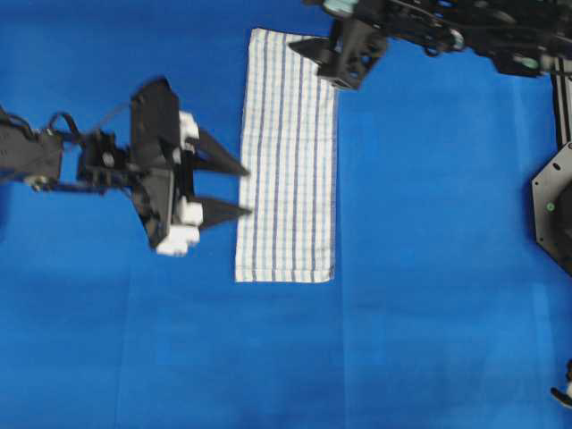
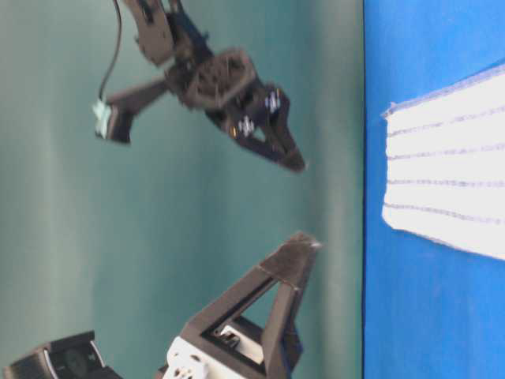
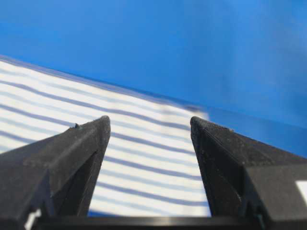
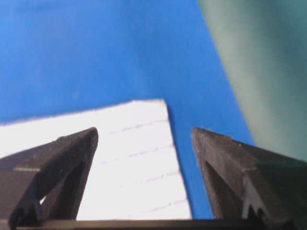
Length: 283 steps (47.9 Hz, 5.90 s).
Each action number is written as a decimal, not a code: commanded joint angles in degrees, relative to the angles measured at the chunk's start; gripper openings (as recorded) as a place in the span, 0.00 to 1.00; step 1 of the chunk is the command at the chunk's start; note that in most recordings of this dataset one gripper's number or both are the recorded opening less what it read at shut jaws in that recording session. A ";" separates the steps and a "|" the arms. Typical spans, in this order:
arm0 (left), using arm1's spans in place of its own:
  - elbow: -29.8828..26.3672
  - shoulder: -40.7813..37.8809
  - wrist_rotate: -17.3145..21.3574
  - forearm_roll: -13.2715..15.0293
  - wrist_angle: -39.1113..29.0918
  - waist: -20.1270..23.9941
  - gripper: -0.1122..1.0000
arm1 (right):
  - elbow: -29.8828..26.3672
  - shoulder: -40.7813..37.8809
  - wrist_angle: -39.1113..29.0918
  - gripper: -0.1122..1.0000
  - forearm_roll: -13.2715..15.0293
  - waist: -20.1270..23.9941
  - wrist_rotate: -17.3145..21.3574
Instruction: Fold the blue towel.
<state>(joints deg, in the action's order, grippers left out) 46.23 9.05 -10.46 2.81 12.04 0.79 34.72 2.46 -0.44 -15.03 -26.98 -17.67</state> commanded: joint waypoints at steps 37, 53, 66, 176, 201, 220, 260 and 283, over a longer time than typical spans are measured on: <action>3.08 3.43 13.18 -0.09 0.18 12.83 0.65 | 23.29 24.52 1.67 0.86 -7.56 7.65 0.26; 1.93 2.55 13.36 -0.09 0.62 13.71 0.65 | 21.71 21.27 3.87 0.86 -7.56 6.86 0.00; -2.55 -5.27 13.45 -0.18 2.37 20.39 0.65 | 16.96 11.95 7.29 0.86 -7.47 0.44 -0.26; -7.47 -16.08 13.45 -0.44 7.38 22.94 0.15 | 11.16 -1.67 16.52 0.14 -9.32 1.32 0.26; -1.41 -12.66 9.58 0.09 7.38 8.53 0.15 | 17.40 3.60 16.79 0.14 -16.44 19.95 6.15; -0.53 -12.92 -1.23 0.09 7.65 -5.45 0.15 | 17.05 2.64 17.05 0.14 -24.08 32.52 6.68; -1.49 -15.12 -1.49 0.18 7.82 -9.05 0.18 | 14.85 -2.02 15.29 0.17 -25.14 37.35 6.24; 0.70 -9.32 -0.09 -0.09 7.12 -8.17 0.67 | 15.73 2.99 15.12 0.90 -24.08 38.14 3.25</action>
<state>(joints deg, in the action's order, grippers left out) 47.02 -3.78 -10.81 2.90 19.07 -7.73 50.54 1.58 14.41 -39.55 11.07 -13.36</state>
